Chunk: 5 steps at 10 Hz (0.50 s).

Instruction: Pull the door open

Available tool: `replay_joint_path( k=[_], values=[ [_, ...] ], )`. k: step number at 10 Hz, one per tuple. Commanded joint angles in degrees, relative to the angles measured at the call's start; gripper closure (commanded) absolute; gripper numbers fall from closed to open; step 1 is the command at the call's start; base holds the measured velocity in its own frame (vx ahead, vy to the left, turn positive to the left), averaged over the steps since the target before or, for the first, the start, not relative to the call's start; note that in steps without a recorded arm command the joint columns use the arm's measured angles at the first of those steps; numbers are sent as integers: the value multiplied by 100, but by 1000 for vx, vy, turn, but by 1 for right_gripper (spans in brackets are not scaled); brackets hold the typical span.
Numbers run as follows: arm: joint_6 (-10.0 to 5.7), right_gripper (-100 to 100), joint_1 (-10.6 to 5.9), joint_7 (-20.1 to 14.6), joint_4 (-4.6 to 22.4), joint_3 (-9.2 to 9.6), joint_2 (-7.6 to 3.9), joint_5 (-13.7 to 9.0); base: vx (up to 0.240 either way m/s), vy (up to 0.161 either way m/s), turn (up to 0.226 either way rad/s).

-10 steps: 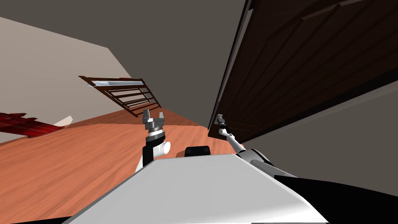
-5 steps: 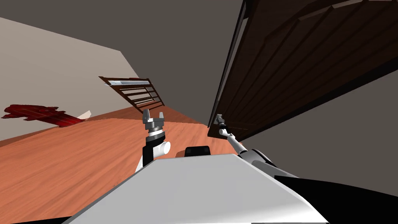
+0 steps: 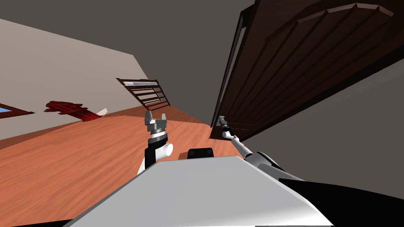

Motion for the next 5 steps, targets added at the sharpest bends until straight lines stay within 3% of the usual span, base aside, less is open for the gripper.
replay_joint_path(
  k=[1,3,5],
  values=[
    [-1,100,47,-109,-109,119,-82,21,-247,-79,118],
    [-10,100,31,-122,-84,139,-85,28,-153,-67,66],
    [-40,100,119,-236,-223,342,-211,18,-179,-70,117]
  ],
)
